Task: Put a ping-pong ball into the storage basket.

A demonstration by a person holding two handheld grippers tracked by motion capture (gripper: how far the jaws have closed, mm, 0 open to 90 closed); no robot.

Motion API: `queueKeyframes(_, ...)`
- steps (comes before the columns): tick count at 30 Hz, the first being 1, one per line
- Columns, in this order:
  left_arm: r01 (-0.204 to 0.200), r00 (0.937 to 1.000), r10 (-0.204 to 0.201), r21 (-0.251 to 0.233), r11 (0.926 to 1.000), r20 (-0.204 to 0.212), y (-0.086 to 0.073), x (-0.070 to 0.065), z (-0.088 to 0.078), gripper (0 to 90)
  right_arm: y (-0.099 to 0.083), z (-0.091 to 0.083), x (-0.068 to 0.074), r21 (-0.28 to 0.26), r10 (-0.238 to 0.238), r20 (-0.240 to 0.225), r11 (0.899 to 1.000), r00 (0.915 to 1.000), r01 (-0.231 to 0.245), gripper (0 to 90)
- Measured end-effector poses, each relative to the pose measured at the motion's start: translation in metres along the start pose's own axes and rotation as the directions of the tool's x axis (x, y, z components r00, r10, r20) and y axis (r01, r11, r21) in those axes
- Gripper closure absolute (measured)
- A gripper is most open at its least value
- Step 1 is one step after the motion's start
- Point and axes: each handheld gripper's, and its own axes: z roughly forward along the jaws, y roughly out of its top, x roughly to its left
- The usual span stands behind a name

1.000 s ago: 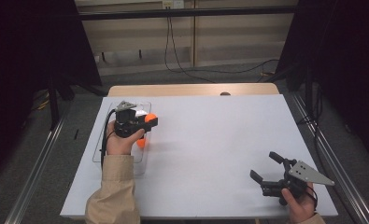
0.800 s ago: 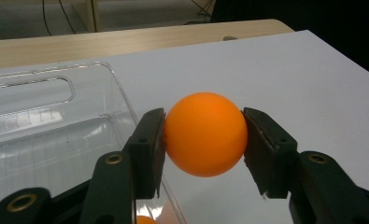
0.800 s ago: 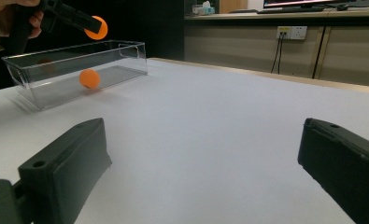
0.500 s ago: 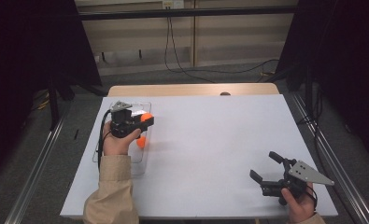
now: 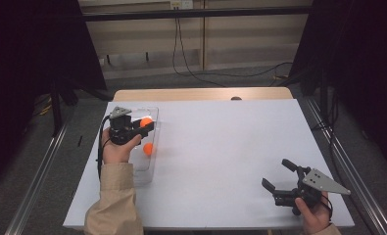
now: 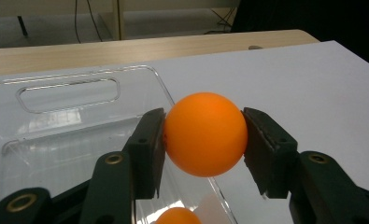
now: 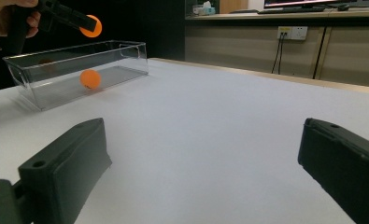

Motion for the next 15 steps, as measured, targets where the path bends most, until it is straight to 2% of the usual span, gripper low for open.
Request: queueKeyframes(15,0.007,0.999,-0.008,-0.013,0.9999,-0.044,-0.003,0.0098,-0.006,50.7,0.0001,0.0005,0.0007,0.002,0.0,-0.002,1.0,1.0,0.0,1.0)
